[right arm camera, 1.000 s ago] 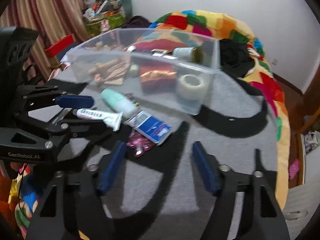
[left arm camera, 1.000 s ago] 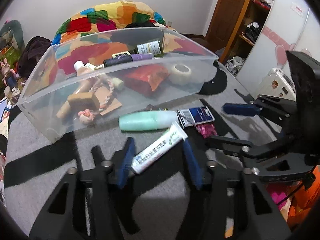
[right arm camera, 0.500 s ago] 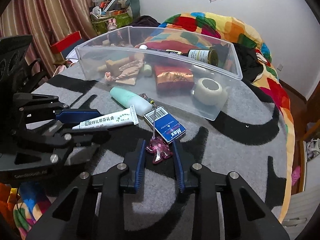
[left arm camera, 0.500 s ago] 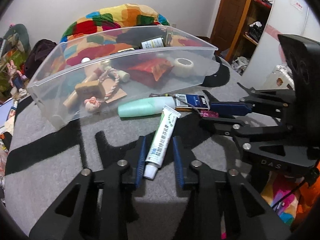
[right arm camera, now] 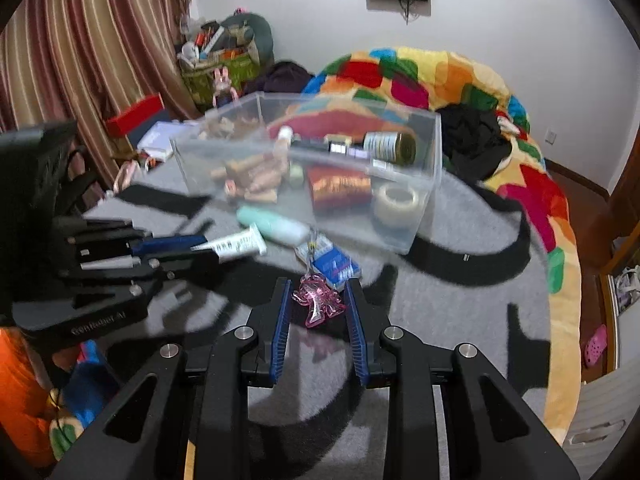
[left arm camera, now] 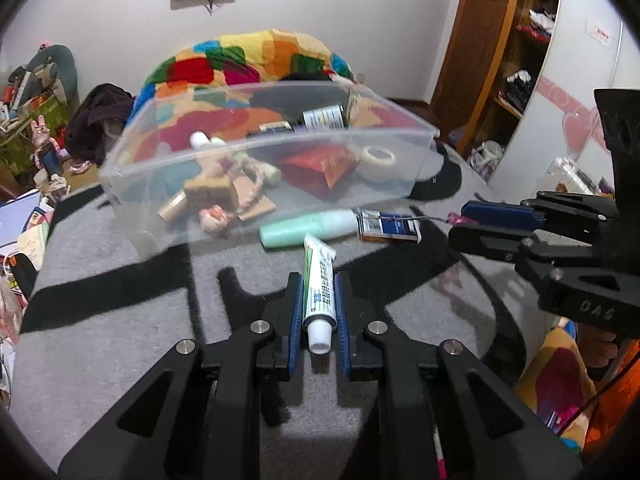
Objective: Organize objects
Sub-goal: 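Grasp white toothpaste tube with left gripper while right gripper grasps pink hair clip, then carry toothpaste tube and hair clip into the clear box and open both grippers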
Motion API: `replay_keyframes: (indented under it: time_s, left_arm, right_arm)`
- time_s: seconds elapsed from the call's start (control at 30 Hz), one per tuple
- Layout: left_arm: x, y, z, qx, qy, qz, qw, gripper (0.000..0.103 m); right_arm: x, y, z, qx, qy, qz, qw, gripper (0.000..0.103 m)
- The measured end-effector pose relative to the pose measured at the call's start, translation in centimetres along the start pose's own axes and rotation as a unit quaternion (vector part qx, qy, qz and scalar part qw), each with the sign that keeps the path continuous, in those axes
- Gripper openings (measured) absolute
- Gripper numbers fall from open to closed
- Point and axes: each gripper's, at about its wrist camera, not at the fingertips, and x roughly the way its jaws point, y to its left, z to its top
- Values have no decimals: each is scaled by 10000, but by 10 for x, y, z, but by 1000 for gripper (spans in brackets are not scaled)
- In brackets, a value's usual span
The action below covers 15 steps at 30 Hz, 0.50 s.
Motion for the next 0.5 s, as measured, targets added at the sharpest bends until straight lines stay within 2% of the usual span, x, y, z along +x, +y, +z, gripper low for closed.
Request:
replay_keyframes:
  time_s: [0.17, 0.5]
  left_arm:
    - [-20, 7, 9, -133, -308, 60, 9994, 15]
    - [-56, 25, 32, -418, -878, 110, 9952, 15]
  right_arm:
    - [-18, 2, 18, 220, -409, 158, 9988, 24]
    - [-35, 8, 57, 344, -915, 244, 9949, 24]
